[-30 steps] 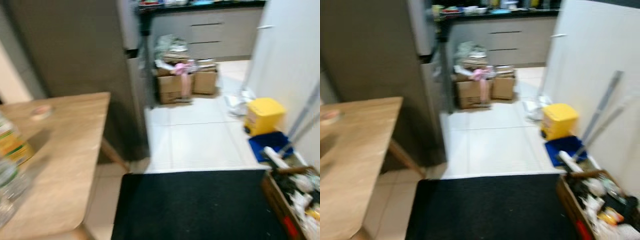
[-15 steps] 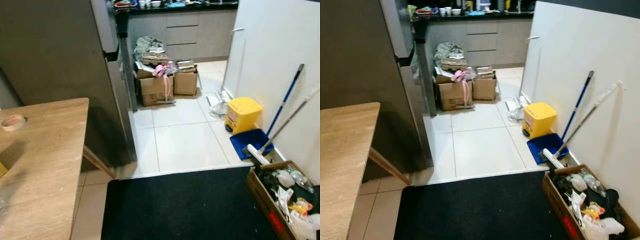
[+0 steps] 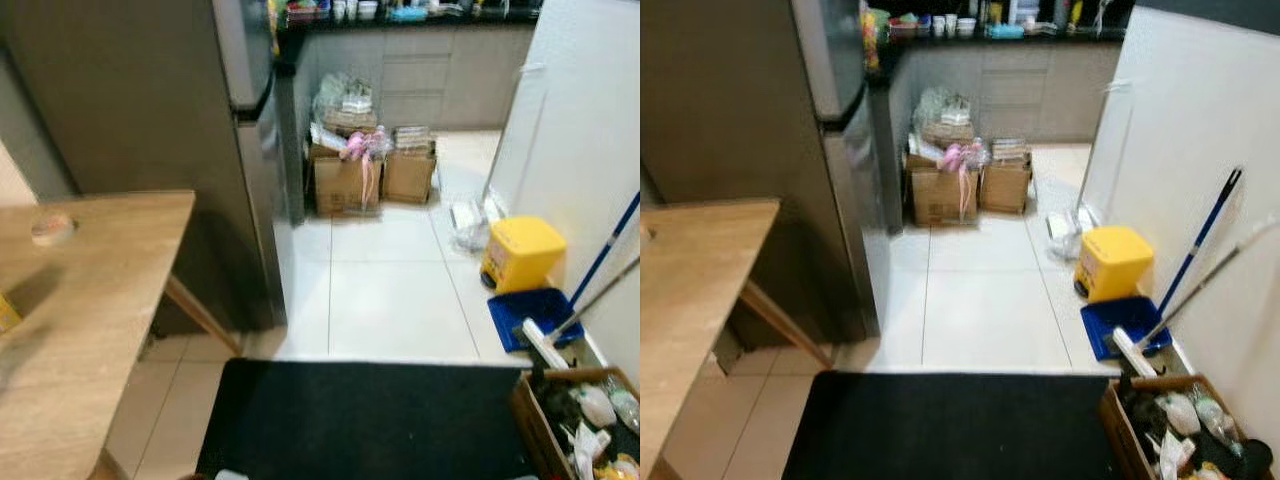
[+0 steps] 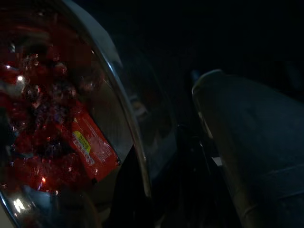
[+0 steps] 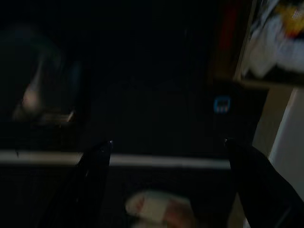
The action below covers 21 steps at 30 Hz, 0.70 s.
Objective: Restocking fridge
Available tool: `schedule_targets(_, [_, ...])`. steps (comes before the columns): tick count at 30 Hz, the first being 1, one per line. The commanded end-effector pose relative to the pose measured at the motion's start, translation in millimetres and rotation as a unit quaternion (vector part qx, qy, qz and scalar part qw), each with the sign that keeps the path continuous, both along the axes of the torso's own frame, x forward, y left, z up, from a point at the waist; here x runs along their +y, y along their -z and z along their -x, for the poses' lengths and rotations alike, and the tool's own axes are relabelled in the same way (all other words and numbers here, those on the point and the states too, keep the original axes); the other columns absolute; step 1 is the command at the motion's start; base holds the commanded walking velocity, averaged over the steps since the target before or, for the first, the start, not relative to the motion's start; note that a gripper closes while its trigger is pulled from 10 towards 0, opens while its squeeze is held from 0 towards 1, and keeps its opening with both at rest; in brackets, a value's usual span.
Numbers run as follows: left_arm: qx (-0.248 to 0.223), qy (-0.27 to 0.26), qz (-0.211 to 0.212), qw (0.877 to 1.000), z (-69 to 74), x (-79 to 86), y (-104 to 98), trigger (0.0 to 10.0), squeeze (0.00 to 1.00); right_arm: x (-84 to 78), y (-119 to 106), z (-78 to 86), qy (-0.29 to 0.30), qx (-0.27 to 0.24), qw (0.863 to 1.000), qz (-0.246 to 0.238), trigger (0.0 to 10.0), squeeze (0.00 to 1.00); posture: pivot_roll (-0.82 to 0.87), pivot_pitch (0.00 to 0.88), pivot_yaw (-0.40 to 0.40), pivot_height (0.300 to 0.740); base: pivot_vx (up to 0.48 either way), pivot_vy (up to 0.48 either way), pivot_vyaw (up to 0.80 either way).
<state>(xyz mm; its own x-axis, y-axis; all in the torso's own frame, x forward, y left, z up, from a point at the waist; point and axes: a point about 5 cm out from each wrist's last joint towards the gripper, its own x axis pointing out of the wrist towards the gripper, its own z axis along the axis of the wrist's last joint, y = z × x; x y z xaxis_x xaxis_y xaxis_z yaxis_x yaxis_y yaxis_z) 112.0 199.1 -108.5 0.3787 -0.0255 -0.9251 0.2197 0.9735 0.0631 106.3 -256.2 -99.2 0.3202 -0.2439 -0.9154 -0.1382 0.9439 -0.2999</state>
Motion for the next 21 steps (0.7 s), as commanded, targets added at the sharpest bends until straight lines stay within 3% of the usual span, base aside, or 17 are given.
schedule_targets(1, [0.032, 0.004, 0.004, 0.999, 15.8, -3.8, 5.1, 10.0, 0.00, -0.6, -1.2, -3.6, -0.002, -0.005, 1.000, 0.000, 10.0, 0.00, -0.11, 0.000, 0.032, 0.740, 0.000, -0.480, 0.00])
schedule_targets(4, [0.032, 0.003, 0.004, 0.999, 15.7, -3.8, 5.0, 10.0, 0.00, -0.3, -1.1, -3.5, -0.003, -0.004, 1.000, 0.000, 10.0, 0.00, -0.11, 0.000, 0.032, 0.740, 0.000, -0.480, 0.00])
schedule_targets(21, [0.037, 0.015, -0.003, 0.999, 18.6, -2.6, 5.6, 10.0, 0.00, 3.0, 0.2, -2.2, -0.010, 0.000, 1.000, -0.006, 10.0, 0.00, -0.10, 0.000, 0.034, 0.740, 0.000, 0.000, 0.00])
